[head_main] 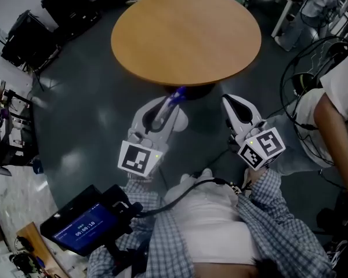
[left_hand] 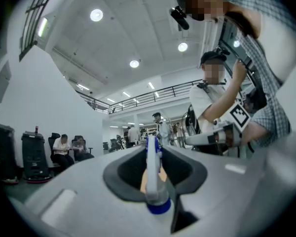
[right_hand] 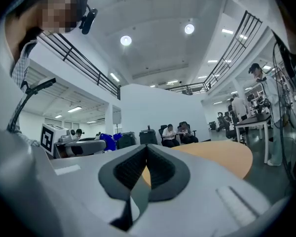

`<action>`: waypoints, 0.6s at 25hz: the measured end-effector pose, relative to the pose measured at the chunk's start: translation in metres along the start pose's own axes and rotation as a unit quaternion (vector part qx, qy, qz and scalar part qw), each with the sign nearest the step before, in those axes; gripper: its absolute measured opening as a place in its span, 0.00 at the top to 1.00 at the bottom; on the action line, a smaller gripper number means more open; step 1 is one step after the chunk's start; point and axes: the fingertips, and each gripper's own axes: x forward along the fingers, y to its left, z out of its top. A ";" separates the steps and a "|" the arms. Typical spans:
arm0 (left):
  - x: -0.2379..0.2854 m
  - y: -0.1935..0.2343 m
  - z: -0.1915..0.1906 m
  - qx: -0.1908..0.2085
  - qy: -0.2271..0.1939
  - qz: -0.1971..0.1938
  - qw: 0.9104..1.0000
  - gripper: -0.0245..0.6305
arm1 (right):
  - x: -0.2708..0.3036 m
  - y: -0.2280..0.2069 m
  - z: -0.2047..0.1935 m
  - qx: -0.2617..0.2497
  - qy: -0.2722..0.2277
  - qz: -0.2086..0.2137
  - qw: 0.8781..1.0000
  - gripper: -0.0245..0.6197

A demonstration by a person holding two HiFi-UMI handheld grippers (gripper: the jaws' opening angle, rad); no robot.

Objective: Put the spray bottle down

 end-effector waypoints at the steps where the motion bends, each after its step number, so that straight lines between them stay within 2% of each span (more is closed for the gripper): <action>1: 0.000 0.000 0.000 0.000 0.000 0.000 1.000 0.82 | 0.000 -0.001 0.002 -0.002 -0.002 -0.001 1.000 0.97; 15: 0.002 -0.001 0.002 0.005 -0.007 -0.004 1.000 0.82 | 0.002 0.002 0.010 -0.011 -0.014 -0.001 1.000 0.97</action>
